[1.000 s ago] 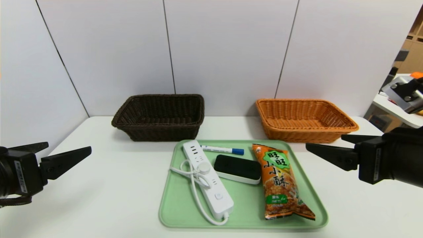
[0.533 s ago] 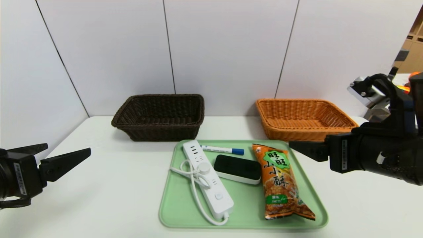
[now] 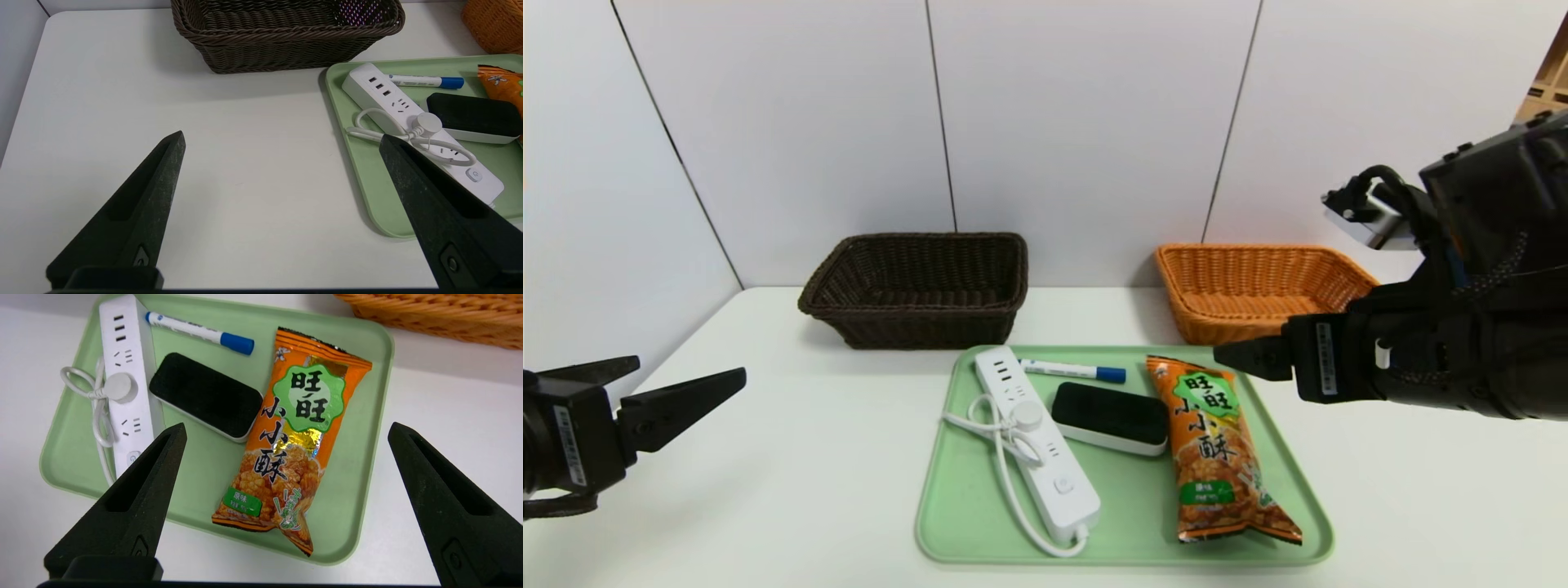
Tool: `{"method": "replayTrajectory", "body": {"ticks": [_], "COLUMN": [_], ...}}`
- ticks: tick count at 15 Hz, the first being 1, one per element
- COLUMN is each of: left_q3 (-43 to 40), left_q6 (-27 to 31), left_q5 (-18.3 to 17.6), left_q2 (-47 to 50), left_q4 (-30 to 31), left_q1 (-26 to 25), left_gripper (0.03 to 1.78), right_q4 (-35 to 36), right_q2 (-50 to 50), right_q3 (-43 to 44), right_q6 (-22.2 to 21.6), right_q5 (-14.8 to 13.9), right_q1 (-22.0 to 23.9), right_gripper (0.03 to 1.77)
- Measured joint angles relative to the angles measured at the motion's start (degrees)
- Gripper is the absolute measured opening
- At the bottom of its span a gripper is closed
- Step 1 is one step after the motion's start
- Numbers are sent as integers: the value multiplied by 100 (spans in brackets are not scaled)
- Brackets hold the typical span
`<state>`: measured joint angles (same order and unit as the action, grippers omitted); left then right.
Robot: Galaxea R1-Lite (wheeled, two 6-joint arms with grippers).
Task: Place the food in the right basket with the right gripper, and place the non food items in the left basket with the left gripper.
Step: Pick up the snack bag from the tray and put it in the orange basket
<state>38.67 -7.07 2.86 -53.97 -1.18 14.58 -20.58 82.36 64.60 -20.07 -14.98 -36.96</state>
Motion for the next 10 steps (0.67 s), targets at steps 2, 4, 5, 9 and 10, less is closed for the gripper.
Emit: {"method": "replayTrajectory", "body": {"ticks": [2,4,5,9,10], "left_q3": [-15,-35,-39,-52,-59], "left_q6": [2,10,11,13,11], "left_q5": [7,24,63,88,88], "left_q2": [9,24,28,37,41], "left_q4": [-2,0,2,4,4], "left_q1": [0,0,0,0,0], "left_gripper": [169,169,169,169,169], "right_q4": [-485,-808,-905,-1566,-1762], "right_q2": [226,452,564,1025,1130], "right_q3": [364,644,784,1525,1674], "right_q6": [-273,-460,-514,-973,-1089], "right_q5": [-15,-102,-172,-244,-240], "right_q1": [-13,-16,-16,-20,-33], "right_gripper": [170,170,170,170,170]}}
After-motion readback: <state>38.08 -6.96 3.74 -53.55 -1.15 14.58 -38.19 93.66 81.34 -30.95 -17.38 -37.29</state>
